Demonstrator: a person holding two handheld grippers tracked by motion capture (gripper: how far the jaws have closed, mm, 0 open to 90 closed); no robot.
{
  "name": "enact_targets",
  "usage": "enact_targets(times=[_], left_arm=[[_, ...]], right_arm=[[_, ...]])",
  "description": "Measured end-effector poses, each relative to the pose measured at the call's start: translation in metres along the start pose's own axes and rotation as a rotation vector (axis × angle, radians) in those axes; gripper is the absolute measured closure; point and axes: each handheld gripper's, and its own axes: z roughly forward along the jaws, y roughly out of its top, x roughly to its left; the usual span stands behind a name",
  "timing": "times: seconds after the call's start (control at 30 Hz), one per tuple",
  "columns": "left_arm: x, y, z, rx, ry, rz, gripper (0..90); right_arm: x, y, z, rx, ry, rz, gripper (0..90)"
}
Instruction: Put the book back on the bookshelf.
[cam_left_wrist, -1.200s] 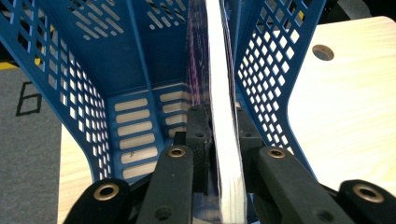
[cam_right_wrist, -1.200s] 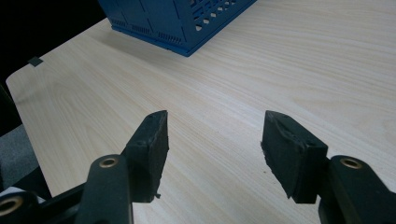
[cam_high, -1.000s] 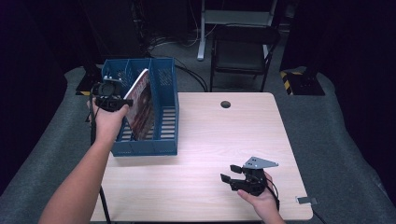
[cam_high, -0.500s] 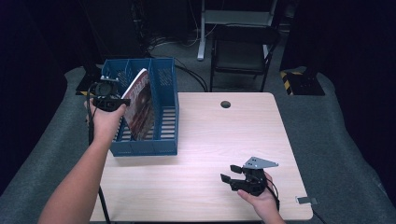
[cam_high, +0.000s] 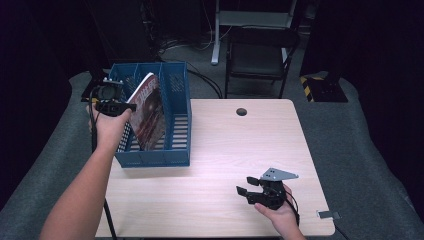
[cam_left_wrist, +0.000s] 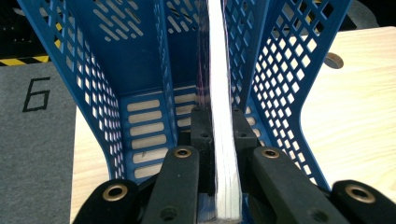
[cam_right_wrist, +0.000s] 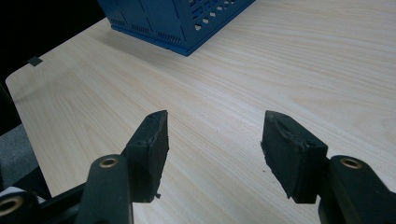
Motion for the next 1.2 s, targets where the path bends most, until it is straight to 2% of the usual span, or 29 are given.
enact_targets(times=[0.17, 0.23, 0.5, 0.97, 1.2], left_arm=[[0.000, 0.005, -0.001, 0.004, 0.006, -0.005, 84.3], [0.000, 0.008, 0.000, -0.015, 0.015, -0.017, 84.3], [0.003, 0.014, 0.004, -0.061, 0.040, -0.066, 84.3], [0.007, 0.015, 0.020, -0.117, 0.089, -0.120, 84.3], [0.002, 0.016, 0.027, -0.137, 0.113, -0.099, 84.3]], right_arm=[[0.000, 0.000, 0.000, 0.000, 0.000, 0.000, 41.2], [-0.001, 0.000, 0.000, -0.001, -0.001, -0.010, 41.2], [-0.002, 0.000, -0.004, -0.011, -0.003, -0.002, 41.4], [-0.003, -0.006, -0.015, -0.018, -0.034, 0.013, 41.4], [-0.002, -0.007, -0.016, -0.020, -0.035, 0.016, 41.4]])
